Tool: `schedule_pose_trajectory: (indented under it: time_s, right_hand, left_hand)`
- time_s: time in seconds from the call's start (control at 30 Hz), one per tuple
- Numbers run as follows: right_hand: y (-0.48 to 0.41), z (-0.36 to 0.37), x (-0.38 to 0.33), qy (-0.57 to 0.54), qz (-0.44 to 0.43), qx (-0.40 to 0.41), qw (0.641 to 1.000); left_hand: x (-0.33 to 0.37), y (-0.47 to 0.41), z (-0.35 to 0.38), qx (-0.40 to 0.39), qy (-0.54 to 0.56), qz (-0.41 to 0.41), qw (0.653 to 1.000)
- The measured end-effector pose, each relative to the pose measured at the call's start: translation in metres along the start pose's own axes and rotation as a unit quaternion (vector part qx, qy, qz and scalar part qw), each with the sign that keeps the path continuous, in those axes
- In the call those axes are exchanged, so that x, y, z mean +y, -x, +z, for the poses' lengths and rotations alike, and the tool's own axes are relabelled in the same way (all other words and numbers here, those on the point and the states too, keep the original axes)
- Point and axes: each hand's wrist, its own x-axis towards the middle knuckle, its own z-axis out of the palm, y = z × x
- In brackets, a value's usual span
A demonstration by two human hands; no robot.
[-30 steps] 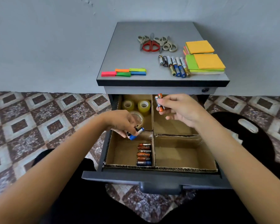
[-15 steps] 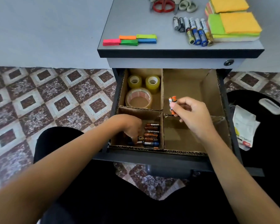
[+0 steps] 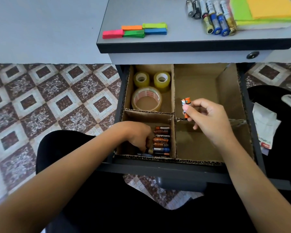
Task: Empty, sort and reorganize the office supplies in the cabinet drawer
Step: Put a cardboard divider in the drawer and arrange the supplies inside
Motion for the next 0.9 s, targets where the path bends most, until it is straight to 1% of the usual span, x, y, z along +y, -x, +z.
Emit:
schedule_pose_trajectory:
  time_s: [0.17, 0.37, 0.57, 0.9]
  right_hand:
    - [-0.001, 0.000, 0.000, 0.000, -0.001, -0.002, 1.000]
    - [0.000, 0.000, -0.002, -0.015, -0.004, 0.001, 1.000]
    - [0.001, 0.000, -0.004, -0.008, -0.002, -0.005, 1.000]
    - [0.005, 0.003, -0.015, 0.010, -0.026, -0.057, 0.998]
  left_hand:
    - [-0.004, -0.005, 0.005, 0.028, -0.002, -0.006, 1.000]
    - [-0.006, -0.008, 0.012, 0.048, -0.049, -0.039, 0.997]
    - [-0.005, -0.009, 0.012, 0.058, -0.030, -0.028, 0.998]
    - [0.000, -0.004, 0.020, 0.098, -0.018, -0.032, 0.995]
